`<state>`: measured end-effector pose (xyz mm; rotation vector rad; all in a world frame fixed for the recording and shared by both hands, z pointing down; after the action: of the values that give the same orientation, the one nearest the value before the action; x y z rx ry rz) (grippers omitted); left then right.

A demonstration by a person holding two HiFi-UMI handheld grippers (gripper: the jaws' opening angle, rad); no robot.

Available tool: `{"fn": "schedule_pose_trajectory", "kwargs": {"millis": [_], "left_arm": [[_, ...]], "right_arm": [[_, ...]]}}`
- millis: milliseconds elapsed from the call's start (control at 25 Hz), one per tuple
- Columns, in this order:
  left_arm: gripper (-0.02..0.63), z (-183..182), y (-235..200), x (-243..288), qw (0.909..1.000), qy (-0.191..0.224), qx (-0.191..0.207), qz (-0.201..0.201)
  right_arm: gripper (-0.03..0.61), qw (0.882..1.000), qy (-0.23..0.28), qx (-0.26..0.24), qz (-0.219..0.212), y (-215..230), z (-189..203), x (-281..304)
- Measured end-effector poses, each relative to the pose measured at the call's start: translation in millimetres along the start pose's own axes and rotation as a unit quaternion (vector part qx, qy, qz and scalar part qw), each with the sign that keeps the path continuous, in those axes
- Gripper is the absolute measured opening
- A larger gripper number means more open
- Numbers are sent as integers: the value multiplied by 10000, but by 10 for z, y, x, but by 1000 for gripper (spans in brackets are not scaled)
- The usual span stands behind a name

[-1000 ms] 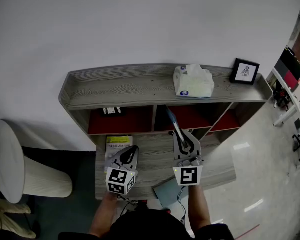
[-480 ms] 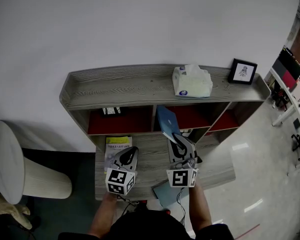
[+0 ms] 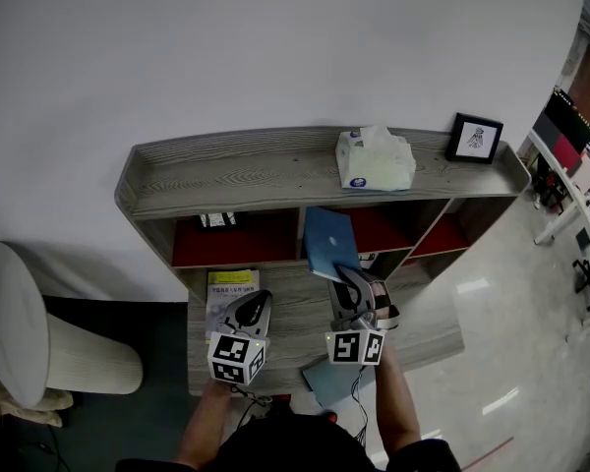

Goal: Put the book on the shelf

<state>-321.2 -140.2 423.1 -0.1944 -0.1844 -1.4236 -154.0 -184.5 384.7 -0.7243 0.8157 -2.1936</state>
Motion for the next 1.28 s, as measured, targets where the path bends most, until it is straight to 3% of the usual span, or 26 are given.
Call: {"fn": "schedule_pose_trajectory", "kwargs": {"millis": [560, 1280], "left_arm": [[12, 61, -34, 52, 9999, -89, -63, -34], [12, 123, 37, 82, 9998, -190, -68, -1]], "right_arm": [[63, 9905, -655, -1183, -264, -145, 225, 182], [68, 9762, -911, -1934, -357, -325, 388, 207]]}}
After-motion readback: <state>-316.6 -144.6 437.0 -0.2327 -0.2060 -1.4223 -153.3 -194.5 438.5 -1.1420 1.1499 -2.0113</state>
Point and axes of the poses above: the fingertips, and each gripper's own axes: x forward along the fingers, y to its right, z out of its underside, the point moved 5 cm from there along -x, backward along the fingers, and after that the axes turned 15 degrees about -z, right-handed, at the moved point
